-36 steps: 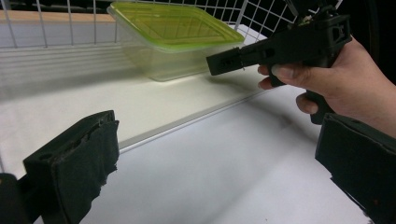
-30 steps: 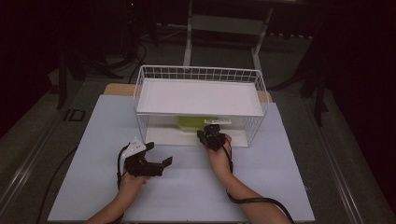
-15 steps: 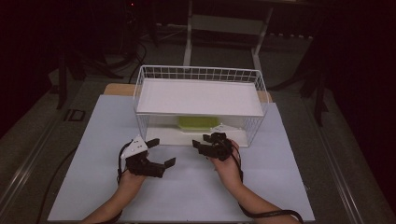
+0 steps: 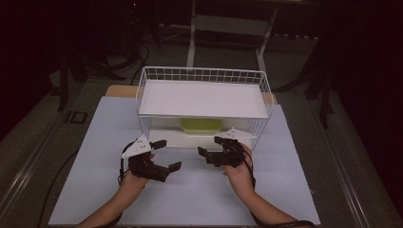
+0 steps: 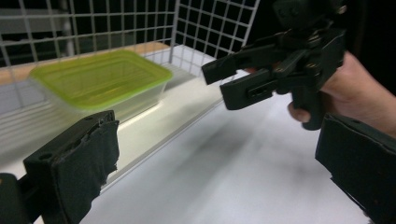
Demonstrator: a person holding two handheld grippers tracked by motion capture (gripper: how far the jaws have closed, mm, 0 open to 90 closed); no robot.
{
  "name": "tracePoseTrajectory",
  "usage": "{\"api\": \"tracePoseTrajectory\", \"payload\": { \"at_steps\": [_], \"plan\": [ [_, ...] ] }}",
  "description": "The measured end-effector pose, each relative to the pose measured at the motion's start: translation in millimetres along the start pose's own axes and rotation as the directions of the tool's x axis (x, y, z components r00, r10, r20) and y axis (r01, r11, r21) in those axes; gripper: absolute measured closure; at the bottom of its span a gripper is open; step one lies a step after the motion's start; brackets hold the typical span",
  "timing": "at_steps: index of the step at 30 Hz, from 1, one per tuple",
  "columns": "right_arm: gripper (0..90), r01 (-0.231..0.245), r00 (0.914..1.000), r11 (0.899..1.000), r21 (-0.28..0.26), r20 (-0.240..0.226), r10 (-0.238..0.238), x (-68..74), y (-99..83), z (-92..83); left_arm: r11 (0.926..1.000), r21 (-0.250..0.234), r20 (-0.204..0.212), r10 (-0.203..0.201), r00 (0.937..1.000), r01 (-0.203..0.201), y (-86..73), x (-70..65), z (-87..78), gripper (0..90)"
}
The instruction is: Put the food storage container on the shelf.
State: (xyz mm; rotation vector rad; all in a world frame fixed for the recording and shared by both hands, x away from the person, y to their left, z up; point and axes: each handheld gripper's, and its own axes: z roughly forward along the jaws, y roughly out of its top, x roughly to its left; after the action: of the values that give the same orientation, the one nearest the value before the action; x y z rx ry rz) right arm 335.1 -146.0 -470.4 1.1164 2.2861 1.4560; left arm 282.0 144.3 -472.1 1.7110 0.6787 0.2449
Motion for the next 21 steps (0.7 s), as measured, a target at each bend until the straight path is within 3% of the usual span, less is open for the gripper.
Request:
{"api": "tracePoseTrajectory", "payload": {
  "at_steps": [14, 21],
  "plan": [
    [17.3, 0.049, 0.9982, 0.999, -0.022, -0.035, -0.050, 5.7, -5.4, -18.3, 1.0000, -0.005, 0.053, 0.001, 0.9986, 0.000, 2.8, -5.9, -8.7, 0.3],
    [17.3, 0.054, 0.9955, 0.998, -0.038, -0.076, -0.057, 7.3, -12.1, -36.0, 1.0000, 0.001, 0.067, 0.001, 0.9977, -0.001, 1.4, -14.1, -19.6, 0.3]
  ]
}}
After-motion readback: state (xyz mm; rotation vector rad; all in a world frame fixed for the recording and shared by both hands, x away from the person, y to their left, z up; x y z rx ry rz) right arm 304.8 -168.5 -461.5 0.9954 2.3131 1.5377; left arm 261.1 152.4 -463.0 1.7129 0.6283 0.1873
